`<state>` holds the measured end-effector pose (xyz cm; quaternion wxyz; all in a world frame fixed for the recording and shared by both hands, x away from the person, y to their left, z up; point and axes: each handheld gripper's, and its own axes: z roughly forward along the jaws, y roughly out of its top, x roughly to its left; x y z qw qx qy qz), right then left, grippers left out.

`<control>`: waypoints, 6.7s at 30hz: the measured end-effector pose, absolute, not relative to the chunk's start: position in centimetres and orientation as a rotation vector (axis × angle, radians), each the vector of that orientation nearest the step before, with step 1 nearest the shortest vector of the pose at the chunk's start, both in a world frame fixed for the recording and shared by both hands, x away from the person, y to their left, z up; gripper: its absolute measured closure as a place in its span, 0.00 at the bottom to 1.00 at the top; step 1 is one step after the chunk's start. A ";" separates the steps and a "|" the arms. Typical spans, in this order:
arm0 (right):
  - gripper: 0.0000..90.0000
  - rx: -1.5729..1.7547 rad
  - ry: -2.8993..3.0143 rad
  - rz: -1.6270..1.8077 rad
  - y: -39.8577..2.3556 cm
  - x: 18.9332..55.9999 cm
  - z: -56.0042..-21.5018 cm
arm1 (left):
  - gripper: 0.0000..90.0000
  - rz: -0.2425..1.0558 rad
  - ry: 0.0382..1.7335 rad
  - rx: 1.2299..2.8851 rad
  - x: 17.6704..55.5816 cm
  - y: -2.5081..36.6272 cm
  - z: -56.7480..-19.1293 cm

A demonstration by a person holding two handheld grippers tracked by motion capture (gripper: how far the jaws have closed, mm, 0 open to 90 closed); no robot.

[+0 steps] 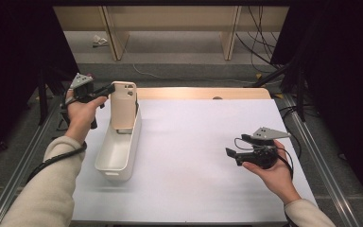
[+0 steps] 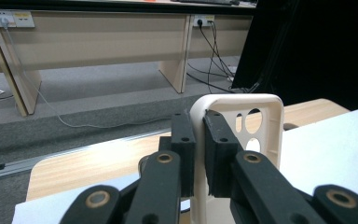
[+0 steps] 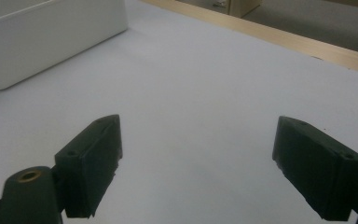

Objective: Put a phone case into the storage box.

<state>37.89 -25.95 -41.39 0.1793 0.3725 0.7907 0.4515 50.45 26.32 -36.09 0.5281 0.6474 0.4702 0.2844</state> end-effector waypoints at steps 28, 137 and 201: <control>0.18 1.055 2.234 1.283 -26.0 38.0 -41.4 | 0.92 0.676 1.138 1.557 51.1 26.3 -38.3; 0.18 1.060 2.251 1.284 -25.9 38.1 -41.6 | 0.31 0.698 1.331 1.769 51.9 26.4 -40.7; 0.18 1.058 2.251 1.282 -25.7 37.9 -41.5 | 0.08 0.604 0.987 1.778 38.7 21.5 -39.3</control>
